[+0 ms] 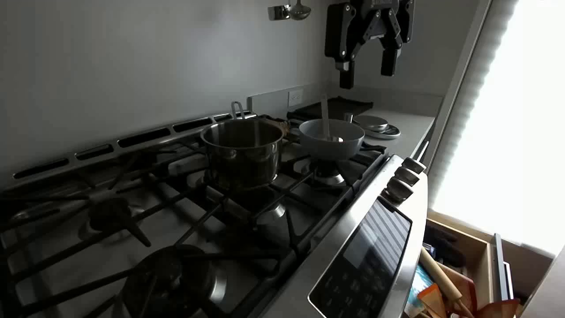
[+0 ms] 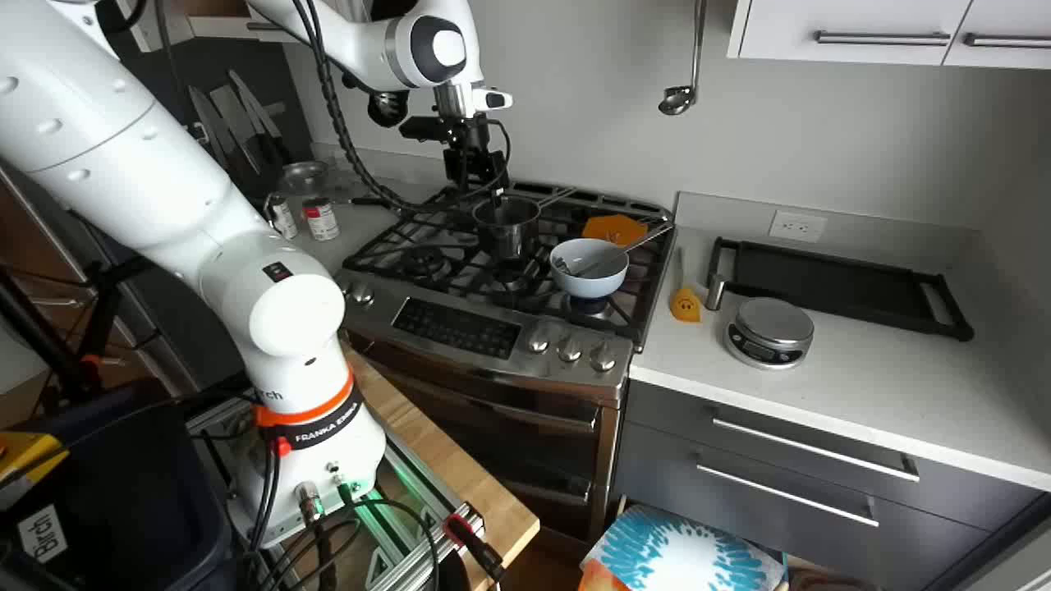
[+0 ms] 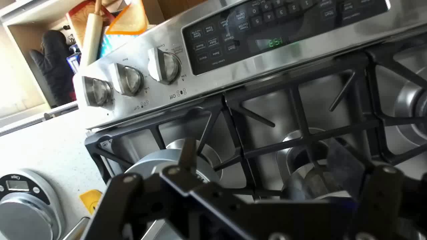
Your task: Turn the light of the range hood on
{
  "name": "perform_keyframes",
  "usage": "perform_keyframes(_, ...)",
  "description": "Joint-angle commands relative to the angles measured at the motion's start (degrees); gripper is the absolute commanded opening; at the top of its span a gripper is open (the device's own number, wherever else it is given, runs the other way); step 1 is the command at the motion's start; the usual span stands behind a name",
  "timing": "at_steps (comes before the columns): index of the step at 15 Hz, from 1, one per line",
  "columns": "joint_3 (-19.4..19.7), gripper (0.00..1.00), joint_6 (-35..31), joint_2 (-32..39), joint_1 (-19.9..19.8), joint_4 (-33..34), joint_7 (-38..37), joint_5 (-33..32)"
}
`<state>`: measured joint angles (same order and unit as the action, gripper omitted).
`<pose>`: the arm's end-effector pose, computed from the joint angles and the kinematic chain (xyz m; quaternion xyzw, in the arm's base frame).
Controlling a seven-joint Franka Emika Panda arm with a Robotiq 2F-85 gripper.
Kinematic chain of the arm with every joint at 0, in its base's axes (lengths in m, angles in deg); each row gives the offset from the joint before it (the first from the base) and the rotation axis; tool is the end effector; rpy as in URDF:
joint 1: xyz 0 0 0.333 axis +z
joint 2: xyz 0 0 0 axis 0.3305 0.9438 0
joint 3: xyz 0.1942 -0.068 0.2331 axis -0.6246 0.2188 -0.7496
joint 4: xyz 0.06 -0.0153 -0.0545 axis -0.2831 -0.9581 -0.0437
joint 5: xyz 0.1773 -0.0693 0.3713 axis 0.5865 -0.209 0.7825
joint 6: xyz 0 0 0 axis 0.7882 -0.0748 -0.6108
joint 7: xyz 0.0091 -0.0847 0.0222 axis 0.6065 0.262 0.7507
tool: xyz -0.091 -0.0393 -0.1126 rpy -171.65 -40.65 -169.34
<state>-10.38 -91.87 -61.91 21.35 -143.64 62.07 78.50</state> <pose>0.4343 0.1150 0.3631 0.9968 0.0203 0.0056 0.0767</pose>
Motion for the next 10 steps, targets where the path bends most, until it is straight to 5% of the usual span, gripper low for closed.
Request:
perform_keyframes(1, 1.26, 1.0, 0.14, 0.13, 1.35, 0.09, -0.41, -0.5)
perform_keyframes(6, 1.26, 1.0, 0.14, 0.13, 1.35, 0.09, -0.41, -0.5)
perform_keyframes(10, 7.3, 0.99, -2.18, -5.79, 4.24, -0.07, 12.08, 8.94)
